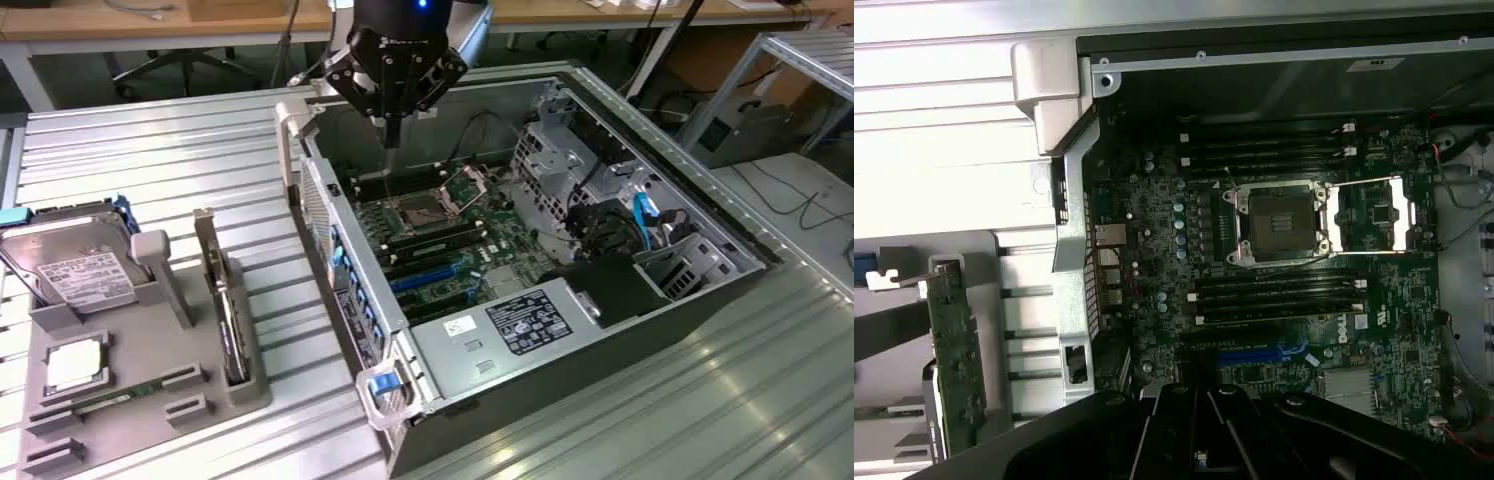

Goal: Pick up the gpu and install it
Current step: 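Reach for the gpu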

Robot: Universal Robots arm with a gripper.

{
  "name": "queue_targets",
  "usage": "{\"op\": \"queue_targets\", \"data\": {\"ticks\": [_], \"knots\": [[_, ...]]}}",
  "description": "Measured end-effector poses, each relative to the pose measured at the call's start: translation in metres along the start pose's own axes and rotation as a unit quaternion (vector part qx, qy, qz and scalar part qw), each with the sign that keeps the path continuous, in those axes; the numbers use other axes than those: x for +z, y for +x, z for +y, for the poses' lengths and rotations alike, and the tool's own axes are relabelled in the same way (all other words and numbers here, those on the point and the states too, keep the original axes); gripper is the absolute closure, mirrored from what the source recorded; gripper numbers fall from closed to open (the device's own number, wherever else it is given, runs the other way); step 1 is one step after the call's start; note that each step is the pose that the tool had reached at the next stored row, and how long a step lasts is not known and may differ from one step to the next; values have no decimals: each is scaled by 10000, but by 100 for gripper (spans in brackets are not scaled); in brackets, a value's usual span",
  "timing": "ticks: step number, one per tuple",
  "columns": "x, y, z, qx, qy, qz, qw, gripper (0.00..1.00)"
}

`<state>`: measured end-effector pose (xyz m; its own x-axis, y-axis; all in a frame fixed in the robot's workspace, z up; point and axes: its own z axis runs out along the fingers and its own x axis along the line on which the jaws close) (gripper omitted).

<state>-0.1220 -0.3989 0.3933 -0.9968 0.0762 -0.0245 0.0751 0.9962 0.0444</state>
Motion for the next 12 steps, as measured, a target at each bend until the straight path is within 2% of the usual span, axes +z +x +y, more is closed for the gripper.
{"op": "queue_targets", "data": {"ticks": [12], "knots": [[0, 0, 0, 0, 0, 0, 10000, 89]]}}
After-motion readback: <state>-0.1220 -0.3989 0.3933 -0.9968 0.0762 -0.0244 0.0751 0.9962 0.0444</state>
